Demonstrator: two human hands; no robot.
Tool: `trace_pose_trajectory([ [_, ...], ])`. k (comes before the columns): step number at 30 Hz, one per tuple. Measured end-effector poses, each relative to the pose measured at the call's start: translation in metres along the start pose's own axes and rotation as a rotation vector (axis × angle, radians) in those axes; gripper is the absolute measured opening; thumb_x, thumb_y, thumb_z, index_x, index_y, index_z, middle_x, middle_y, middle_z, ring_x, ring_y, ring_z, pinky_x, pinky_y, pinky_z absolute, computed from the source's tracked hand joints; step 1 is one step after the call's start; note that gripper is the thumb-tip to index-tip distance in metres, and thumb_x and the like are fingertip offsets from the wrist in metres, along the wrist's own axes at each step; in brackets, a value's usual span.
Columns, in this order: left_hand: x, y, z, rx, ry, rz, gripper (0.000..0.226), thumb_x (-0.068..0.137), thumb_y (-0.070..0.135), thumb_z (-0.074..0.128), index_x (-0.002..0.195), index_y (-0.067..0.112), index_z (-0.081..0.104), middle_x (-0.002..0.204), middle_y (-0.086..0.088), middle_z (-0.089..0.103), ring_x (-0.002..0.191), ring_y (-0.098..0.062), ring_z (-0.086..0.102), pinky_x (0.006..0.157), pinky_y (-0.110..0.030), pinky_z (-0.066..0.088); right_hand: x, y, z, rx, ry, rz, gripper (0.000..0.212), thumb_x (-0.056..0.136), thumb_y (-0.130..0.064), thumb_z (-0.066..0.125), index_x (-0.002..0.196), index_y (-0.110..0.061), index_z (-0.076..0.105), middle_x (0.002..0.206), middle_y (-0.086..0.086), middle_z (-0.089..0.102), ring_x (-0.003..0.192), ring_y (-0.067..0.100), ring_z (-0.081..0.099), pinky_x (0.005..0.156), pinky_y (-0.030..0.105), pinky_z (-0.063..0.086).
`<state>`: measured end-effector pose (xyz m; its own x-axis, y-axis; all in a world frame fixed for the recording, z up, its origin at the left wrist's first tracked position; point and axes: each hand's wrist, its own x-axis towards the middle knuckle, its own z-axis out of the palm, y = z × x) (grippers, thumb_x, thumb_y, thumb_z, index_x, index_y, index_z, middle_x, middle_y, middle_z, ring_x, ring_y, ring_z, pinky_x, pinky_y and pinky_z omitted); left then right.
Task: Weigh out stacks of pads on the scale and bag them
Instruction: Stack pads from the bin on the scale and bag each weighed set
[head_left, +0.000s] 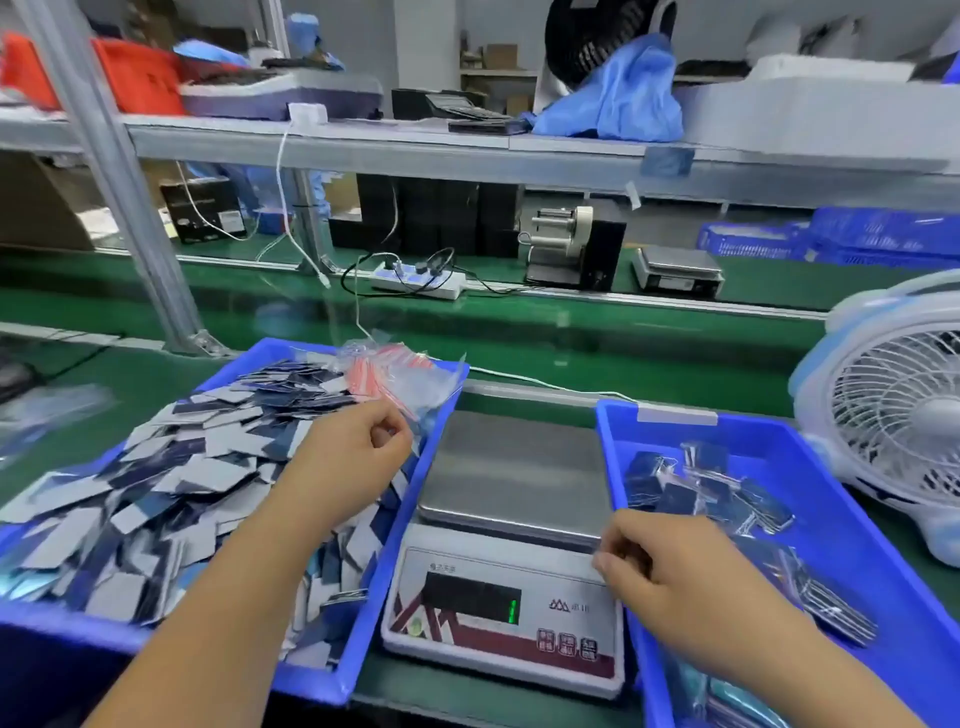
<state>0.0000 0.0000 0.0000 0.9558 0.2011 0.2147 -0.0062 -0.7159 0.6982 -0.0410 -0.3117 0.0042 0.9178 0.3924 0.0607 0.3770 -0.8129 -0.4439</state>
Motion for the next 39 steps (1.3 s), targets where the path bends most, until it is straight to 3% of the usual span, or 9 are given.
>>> trace_pose_trajectory([
  [3,0.000,-0.005,-0.014,0.220,-0.021,0.012,0.008,0.085,0.036,0.065,0.084,0.037,0.058,0.081,0.011,0.058,0.071,-0.004,0.055,0.061,-0.026,0.046,0.007,-0.011,0.000,-0.029,-0.035,-0.069,0.022,0.090,-0.048,0.054,0.075,-0.032,0.054,0.078,-0.024,0.061,0.071,0.000,0.055,0.057,0.020,0.044],
  [8,-0.006,-0.021,-0.028,0.531,-0.189,-0.057,0.059,0.078,0.062,0.068,0.130,0.043,0.048,0.115,0.010,0.036,0.120,-0.018,0.035,0.098,-0.036,0.039,0.022,-0.050,0.003,-0.064,-0.076,-0.204,0.023,0.090,-0.052,0.050,0.078,-0.032,0.052,0.075,-0.018,0.061,0.071,0.001,0.053,0.060,0.020,0.044],
  [13,-0.005,-0.025,-0.032,0.564,-0.206,0.016,0.049,0.080,0.066,0.066,0.121,0.041,0.057,0.114,0.012,0.039,0.114,-0.014,0.036,0.099,-0.036,0.039,0.048,-0.082,0.008,-0.125,-0.127,-0.299,0.025,0.089,-0.056,0.046,0.079,-0.033,0.050,0.072,-0.014,0.059,0.073,0.003,0.052,0.064,0.025,0.047],
  [17,-0.004,-0.031,-0.039,0.354,-0.099,0.043,0.008,0.086,0.042,0.069,0.088,0.040,0.062,0.092,0.018,0.056,0.088,-0.003,0.056,0.075,-0.022,0.045,0.087,-0.109,0.013,-0.155,-0.109,-0.355,0.020,0.088,-0.046,0.051,0.077,-0.030,0.051,0.072,-0.012,0.059,0.072,0.008,0.054,0.066,0.036,0.051],
  [20,-0.004,-0.040,-0.046,0.229,0.004,0.030,0.014,0.086,0.025,0.066,0.078,0.035,0.065,0.074,0.018,0.064,0.075,0.005,0.059,0.059,-0.008,0.038,0.121,-0.129,0.025,-0.159,-0.107,-0.384,0.012,0.085,-0.036,0.054,0.078,-0.027,0.053,0.077,-0.010,0.061,0.076,0.014,0.056,0.070,0.038,0.053],
  [22,-0.005,-0.045,-0.050,0.147,0.045,0.029,0.019,0.086,0.019,0.066,0.076,0.035,0.066,0.075,0.022,0.066,0.076,0.006,0.059,0.058,-0.006,0.041,0.142,-0.139,0.036,-0.171,-0.124,-0.388,0.009,0.085,-0.036,0.057,0.087,-0.028,0.056,0.089,-0.007,0.062,0.083,0.018,0.057,0.076,0.037,0.053],
  [25,-0.005,-0.050,-0.052,0.003,0.135,0.010,0.016,0.087,0.019,0.067,0.078,0.033,0.068,0.078,0.025,0.066,0.071,0.002,0.060,0.060,-0.006,0.042,0.159,-0.150,0.053,-0.123,-0.194,-0.316,0.038,0.080,-0.055,0.065,0.100,-0.023,0.062,0.096,-0.005,0.062,0.088,0.017,0.059,0.078,0.037,0.053],
  [28,-0.004,-0.054,-0.050,-0.209,0.213,-0.053,0.018,0.086,0.017,0.066,0.075,0.031,0.068,0.069,0.022,0.064,0.061,0.002,0.056,0.054,-0.007,0.040,0.163,-0.156,0.069,-0.160,-0.212,-0.262,0.053,0.068,-0.072,0.064,0.087,-0.023,0.057,0.089,-0.005,0.057,0.078,0.016,0.057,0.068,0.037,0.052],
  [39,-0.001,-0.051,-0.052,-0.965,0.253,-0.108,0.019,0.080,0.017,0.059,0.070,0.029,0.070,0.065,0.002,0.058,0.058,-0.011,0.049,0.053,-0.021,0.041,0.141,-0.167,0.074,-0.186,-0.340,-0.359,0.083,0.053,-0.086,0.063,0.116,-0.035,0.045,0.109,-0.009,0.040,0.095,0.017,0.053,0.078,0.037,0.049],
])
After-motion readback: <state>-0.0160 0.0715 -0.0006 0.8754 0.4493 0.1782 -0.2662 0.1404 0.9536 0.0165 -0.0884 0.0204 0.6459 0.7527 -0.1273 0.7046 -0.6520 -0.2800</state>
